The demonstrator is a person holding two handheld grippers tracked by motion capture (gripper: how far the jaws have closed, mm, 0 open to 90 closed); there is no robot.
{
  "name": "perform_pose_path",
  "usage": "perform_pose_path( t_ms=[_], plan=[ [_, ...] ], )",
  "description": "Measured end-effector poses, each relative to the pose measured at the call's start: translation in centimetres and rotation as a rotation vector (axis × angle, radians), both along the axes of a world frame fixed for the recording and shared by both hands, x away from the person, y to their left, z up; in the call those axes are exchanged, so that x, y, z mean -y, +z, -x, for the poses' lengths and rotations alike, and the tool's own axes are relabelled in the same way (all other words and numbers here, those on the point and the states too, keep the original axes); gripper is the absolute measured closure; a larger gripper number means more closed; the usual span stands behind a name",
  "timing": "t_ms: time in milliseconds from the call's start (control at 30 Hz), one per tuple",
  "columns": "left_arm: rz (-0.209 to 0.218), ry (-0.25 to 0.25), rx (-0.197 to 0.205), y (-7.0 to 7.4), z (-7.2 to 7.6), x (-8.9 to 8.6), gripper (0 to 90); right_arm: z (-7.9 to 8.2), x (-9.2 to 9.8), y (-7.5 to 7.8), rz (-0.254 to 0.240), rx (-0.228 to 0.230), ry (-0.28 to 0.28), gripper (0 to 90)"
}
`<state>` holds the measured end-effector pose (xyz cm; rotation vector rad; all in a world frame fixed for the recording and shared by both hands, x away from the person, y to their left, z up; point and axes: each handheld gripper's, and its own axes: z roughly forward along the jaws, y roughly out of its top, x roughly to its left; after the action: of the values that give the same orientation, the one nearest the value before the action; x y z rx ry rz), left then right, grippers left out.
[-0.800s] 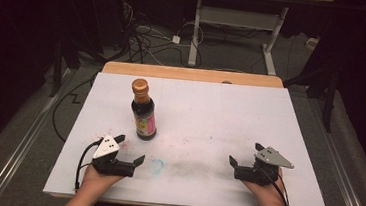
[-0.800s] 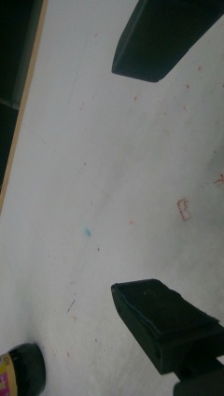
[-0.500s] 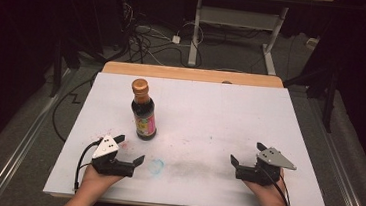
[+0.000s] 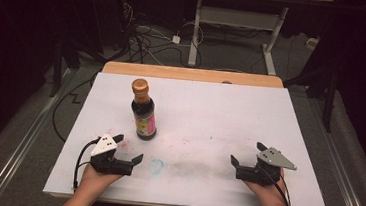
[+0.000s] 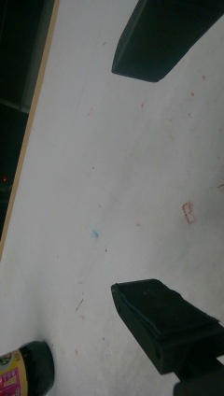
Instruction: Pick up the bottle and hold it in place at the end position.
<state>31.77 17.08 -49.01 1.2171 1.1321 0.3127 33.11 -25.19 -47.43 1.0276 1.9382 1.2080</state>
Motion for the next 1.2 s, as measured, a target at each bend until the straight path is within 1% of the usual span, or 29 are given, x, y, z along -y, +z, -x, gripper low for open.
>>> perform_pose_path(
  t_ms=[67,100,133,200,300,333,433,500,533,600,633,667,733,800,833,1100,1200],
  plan=[
    [0.021,0.007,0.004,0.3,-0.2,-0.1,0.0,0.0,0.1,0.0,-0.001,-0.002,-0.003,0.2],
    [0.021,0.007,0.004,0.3,-0.2,-0.1,0.0,0.0,0.0,0.0,0.004,0.0,-0.005,0.2],
    [0.018,0.01,0.02,0.5,-0.2,0.1,0.0,0.0,0.0,0.0,0.009,0.007,-0.004,0.2],
    [0.013,0.008,0.024,0.7,-0.3,0.1,0.0,0.0,0.0,0.0,0.012,0.01,0.0,0.2],
    [0.024,0.01,0.018,1.0,-0.5,0.1,0.0,0.0,0.0,0.0,0.012,0.011,0.004,0.2],
    [0.038,0.015,0.012,1.3,-0.8,0.0,0.0,0.0,0.0,0.1,0.009,0.01,0.003,0.2],
    [0.032,0.025,0.015,1.4,-1.1,-0.1,0.0,0.0,0.0,0.1,0.013,0.011,0.001,0.2],
    [0.037,0.032,0.005,1.6,-1.6,-0.2,0.0,0.1,0.0,0.1,0.007,0.008,-0.001,0.2],
    [0.029,0.037,-0.007,1.8,-2.1,-0.2,0.0,0.1,0.0,0.1,0.007,0.007,-0.002,0.2],
    [0.03,0.037,-0.008,1.9,-2.3,-0.2,0.0,0.1,0.0,0.1,0.009,0.009,0.0,0.2],
    [0.026,0.04,-0.003,2.2,-2.8,0.0,0.0,0.1,0.1,0.1,0.011,0.008,0.0,0.2],
    [0.026,0.04,-0.003,2.2,-2.8,0.0,0.0,0.1,0.1,0.1,0.011,0.008,0.0,0.2],
    [0.02,0.043,0.01,2.6,-3.5,0.3,0.0,0.1,0.1,0.1,0.011,0.01,-0.002,0.2],
    [0.024,0.045,0.013,2.7,-3.7,0.4,0.0,0.2,0.1,0.2,0.012,0.013,0.001,0.2],
    [0.025,0.049,0.021,3.0,-4.1,0.5,0.0,0.2,0.1,0.2,0.011,0.011,0.0,0.2],
    [0.041,0.048,0.03,3.9,-5.5,0.7,0.0,0.2,0.2,0.2,0.01,0.014,-0.002,0.2],
    [0.035,0.045,0.032,4.1,-5.8,0.8,0.0,0.2,0.2,0.2,0.013,0.014,0.001,0.2]
  ],
)
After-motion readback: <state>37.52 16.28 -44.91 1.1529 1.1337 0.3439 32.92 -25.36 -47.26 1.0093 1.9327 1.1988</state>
